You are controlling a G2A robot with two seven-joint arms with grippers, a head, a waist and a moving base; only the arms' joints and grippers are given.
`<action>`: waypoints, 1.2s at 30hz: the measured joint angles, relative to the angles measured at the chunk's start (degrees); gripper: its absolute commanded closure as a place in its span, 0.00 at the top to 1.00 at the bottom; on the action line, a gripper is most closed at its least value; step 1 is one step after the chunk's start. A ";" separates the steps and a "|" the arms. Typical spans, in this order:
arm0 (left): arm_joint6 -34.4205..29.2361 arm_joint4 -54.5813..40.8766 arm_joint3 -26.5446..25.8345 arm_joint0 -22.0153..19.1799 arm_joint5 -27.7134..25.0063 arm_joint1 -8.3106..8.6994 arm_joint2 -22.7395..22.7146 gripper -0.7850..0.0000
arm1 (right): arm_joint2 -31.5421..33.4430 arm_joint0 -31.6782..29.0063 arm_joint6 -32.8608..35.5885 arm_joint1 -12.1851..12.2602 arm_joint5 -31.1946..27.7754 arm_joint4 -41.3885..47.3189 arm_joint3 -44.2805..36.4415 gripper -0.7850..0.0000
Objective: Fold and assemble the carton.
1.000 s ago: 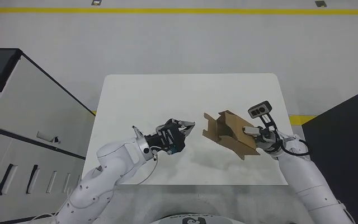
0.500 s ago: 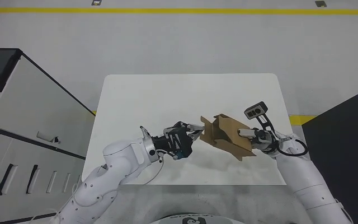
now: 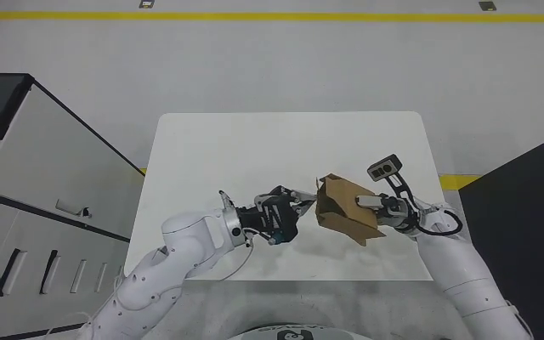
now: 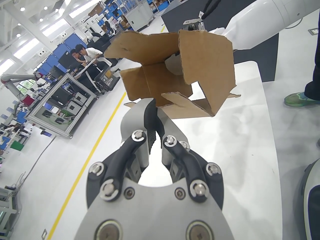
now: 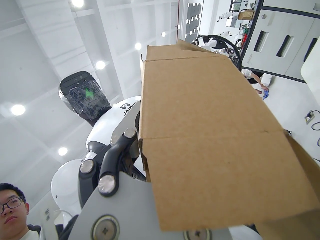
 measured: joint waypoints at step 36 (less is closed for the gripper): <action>0.20 1.32 0.66 -1.90 -1.52 -0.16 2.12 0.00 | 0.47 -0.46 -0.66 -1.09 1.33 -3.27 -0.57 0.00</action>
